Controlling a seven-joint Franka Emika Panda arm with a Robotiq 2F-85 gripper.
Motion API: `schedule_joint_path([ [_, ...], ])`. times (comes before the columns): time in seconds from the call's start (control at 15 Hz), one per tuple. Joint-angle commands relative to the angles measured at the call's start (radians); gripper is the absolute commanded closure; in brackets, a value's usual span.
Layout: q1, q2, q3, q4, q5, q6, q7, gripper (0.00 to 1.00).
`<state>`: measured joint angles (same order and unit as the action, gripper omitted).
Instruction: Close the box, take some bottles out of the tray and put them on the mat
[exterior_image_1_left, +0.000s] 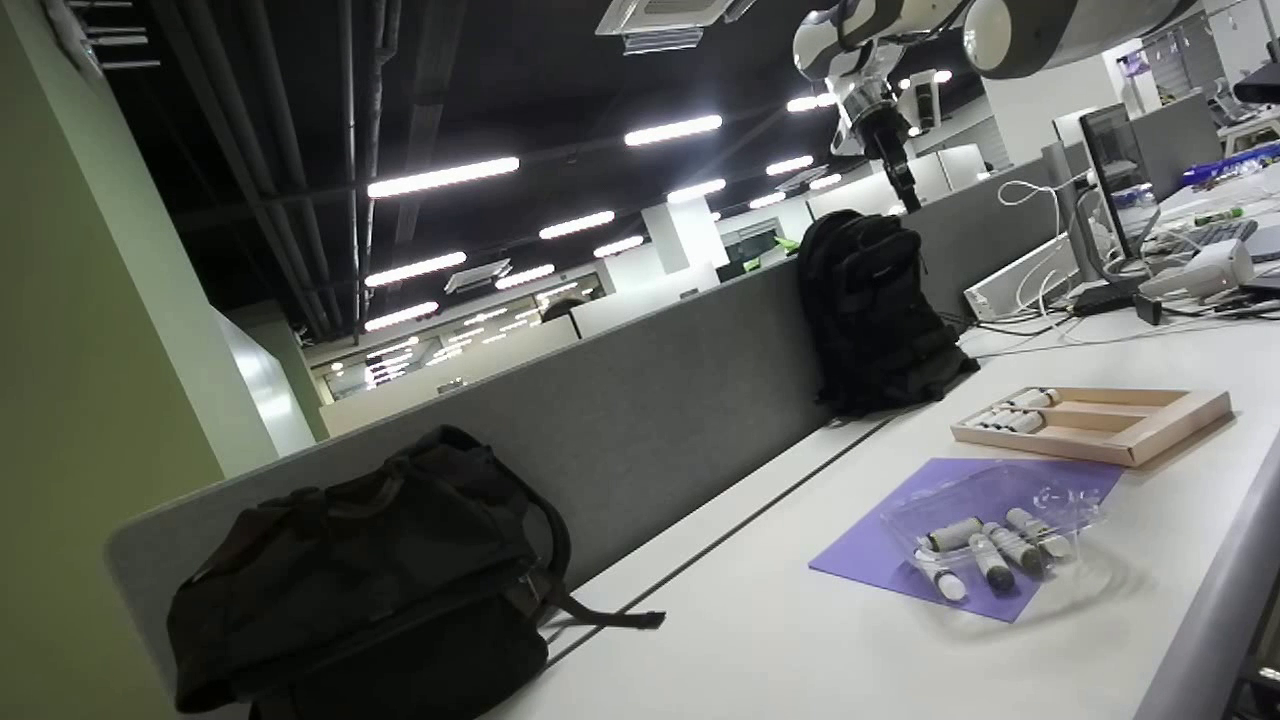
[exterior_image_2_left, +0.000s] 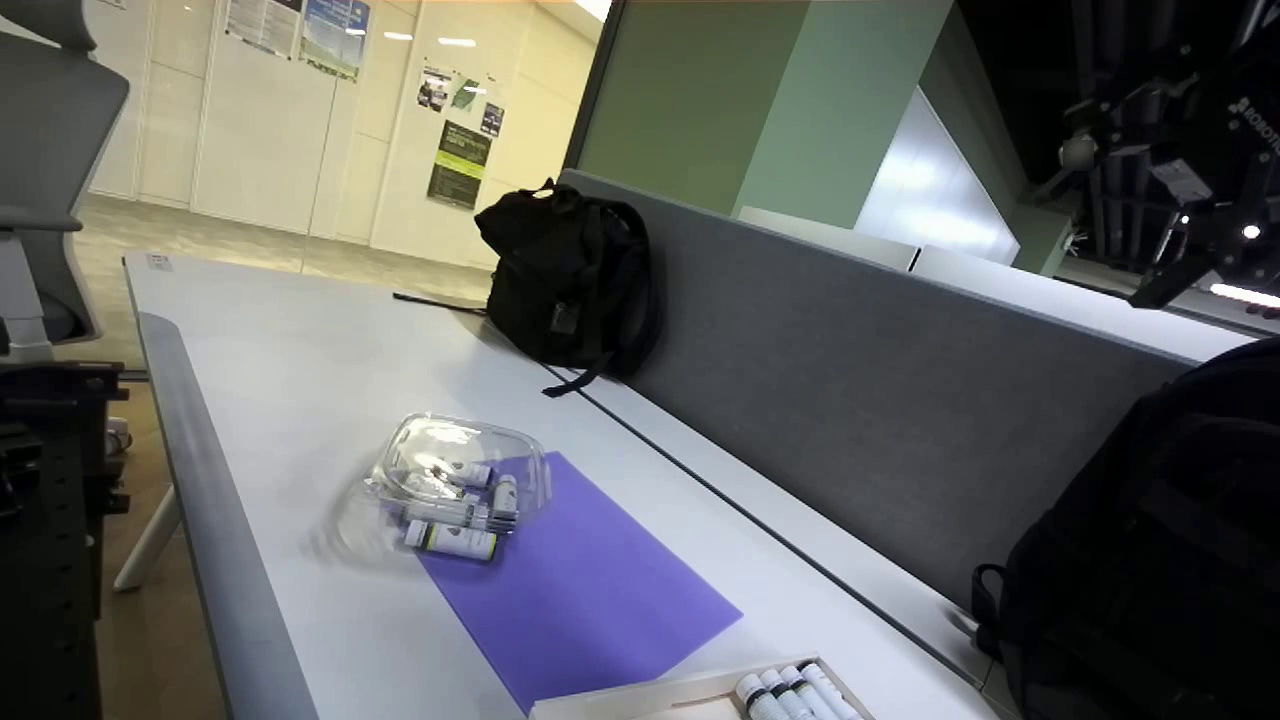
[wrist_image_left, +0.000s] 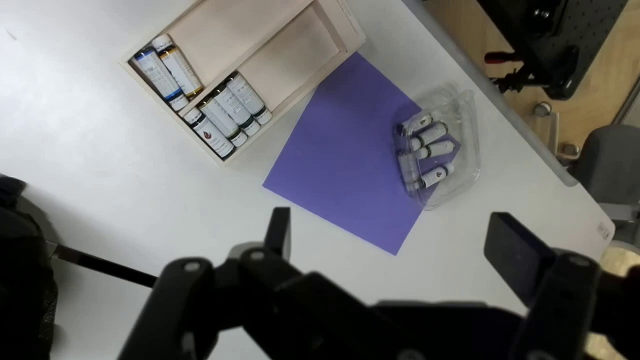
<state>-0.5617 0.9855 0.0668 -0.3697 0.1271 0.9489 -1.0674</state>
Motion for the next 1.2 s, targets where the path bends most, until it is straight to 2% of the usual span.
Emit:
schedule_joint_path([
  [0.0, 0.007, -0.019, -0.03, -0.007, -0.05, -0.057, -0.116, 0.0],
  [0.2, 0.024, -0.002, -0.056, -0.002, -0.104, -0.081, -0.241, 0.0],
  [0.27, 0.009, 0.003, -0.04, 0.002, -0.063, -0.066, -0.181, 0.0],
  [0.4, 0.017, 0.009, -0.05, 0.005, -0.081, -0.072, -0.22, 0.0],
  [0.8, 0.022, 0.01, -0.055, 0.005, -0.084, -0.073, -0.231, 0.0],
  [0.93, 0.04, 0.031, -0.07, 0.004, -0.117, -0.064, -0.287, 0.0],
  [1.13, 0.057, 0.075, -0.078, 0.006, -0.136, -0.112, -0.338, 0.0],
])
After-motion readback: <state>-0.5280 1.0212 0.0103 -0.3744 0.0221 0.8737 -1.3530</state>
